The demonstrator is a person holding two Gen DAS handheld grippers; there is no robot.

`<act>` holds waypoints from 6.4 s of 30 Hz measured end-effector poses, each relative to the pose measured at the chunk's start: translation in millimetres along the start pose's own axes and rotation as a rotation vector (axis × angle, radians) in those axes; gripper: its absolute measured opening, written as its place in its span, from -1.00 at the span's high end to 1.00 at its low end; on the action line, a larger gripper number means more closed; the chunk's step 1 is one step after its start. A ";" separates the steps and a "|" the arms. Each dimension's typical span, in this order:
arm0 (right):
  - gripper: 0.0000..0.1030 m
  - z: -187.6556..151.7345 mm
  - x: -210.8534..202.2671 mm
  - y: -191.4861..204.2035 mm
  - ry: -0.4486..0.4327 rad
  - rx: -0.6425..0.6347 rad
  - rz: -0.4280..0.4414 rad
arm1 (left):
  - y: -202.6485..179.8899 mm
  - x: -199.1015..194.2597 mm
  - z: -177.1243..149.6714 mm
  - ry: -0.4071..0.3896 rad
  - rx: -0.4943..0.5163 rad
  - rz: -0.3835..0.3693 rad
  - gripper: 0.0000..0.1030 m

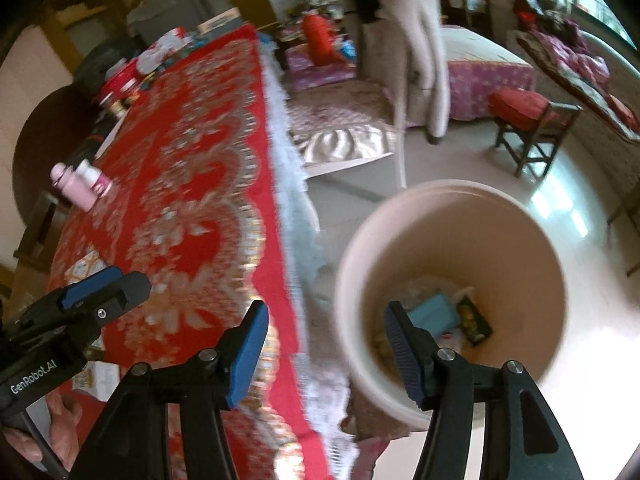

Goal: Collect trash
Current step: 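Move both grippers back over the remaining trash on the table, then grasp the white block with the left gripper while the right grasps the white-orange snack packet, then carry the white block and white-orange snack packet over the beige bucket, then open the right gripper to drop the packet while the left releases the white block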

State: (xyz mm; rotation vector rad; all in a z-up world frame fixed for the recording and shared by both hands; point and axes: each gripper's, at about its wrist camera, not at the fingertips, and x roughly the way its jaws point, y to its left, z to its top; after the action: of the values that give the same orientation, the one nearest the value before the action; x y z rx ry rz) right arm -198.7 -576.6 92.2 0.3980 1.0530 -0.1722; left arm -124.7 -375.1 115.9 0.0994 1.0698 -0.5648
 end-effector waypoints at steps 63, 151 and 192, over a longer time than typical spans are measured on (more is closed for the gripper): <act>-0.41 42.6 158.1 325.5 0.205 -0.512 0.235 | 283.8 -41.5 -85.0 0.114 -0.478 0.142 0.50; -0.05 11.5 -8.5 0.4 -0.035 -0.015 -0.054 | -53.2 12.5 16.4 0.076 0.148 -0.158 0.58; -0.16 -21.6 -15.1 -156.1 0.028 0.216 -0.113 | -168.1 113.1 5.8 0.206 0.172 -0.218 0.56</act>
State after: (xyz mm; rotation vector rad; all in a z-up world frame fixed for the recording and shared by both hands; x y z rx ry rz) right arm -274.4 -711.7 59.2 0.5373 1.0889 -0.3842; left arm -161.2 -564.8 54.5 0.1962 1.2395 -0.8582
